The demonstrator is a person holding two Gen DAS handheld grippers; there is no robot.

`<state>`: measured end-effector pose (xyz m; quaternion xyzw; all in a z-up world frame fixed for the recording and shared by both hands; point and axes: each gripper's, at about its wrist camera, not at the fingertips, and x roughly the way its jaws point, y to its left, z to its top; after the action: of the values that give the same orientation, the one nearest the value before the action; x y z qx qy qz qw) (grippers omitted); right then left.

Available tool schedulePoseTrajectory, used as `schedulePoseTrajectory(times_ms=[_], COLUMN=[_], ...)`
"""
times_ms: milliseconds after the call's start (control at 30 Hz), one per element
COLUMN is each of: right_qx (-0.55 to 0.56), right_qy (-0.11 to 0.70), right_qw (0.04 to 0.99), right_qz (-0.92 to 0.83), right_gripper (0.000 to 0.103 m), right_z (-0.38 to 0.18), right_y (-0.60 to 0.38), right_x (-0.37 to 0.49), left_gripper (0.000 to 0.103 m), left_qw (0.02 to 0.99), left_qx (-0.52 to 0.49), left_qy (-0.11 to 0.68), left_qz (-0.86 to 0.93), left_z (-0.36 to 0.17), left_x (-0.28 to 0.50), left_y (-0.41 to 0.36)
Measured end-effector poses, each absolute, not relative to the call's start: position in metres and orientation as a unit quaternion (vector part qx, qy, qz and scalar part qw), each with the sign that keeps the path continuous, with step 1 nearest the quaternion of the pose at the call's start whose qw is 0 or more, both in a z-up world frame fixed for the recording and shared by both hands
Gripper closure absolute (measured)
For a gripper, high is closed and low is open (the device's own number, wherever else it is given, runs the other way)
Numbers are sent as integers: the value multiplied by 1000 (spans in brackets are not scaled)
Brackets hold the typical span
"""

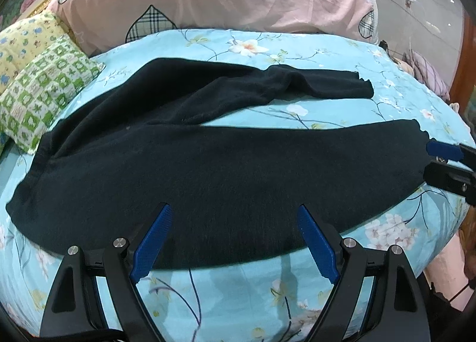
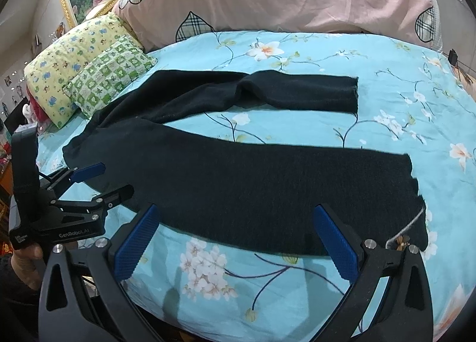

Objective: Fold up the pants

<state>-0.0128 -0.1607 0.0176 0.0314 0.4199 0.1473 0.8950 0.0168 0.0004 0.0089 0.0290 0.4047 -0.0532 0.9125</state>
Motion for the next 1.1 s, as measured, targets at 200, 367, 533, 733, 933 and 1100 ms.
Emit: schedulePoseTrajectory(times_ms=[200, 367, 533, 733, 933, 1100], right_qx=[36, 55, 67, 67, 71, 69], right_qy=[394, 395, 397, 407, 427, 440], right_qw=[905, 904, 903, 900, 893, 889], right_qz=[160, 155, 147, 141, 120, 110], right_gripper=[0, 0, 0, 0, 1, 1], right_z=[31, 41, 48, 50, 43, 35], right_y=[-168, -184, -197, -210, -234, -250], right_x=[5, 30, 59, 96, 144, 177], left_gripper=[16, 16, 16, 16, 16, 16], left_qw=[913, 914, 912, 907, 903, 889], left_qx=[28, 47, 67, 76, 89, 96], left_qy=[401, 394, 395, 399, 402, 420], left_qz=[-70, -80, -88, -107, -127, -158], left_z=[24, 42, 54, 65, 64, 55], left_x=[43, 78, 113, 163, 216, 262], left_y=[8, 12, 16, 17, 9, 0])
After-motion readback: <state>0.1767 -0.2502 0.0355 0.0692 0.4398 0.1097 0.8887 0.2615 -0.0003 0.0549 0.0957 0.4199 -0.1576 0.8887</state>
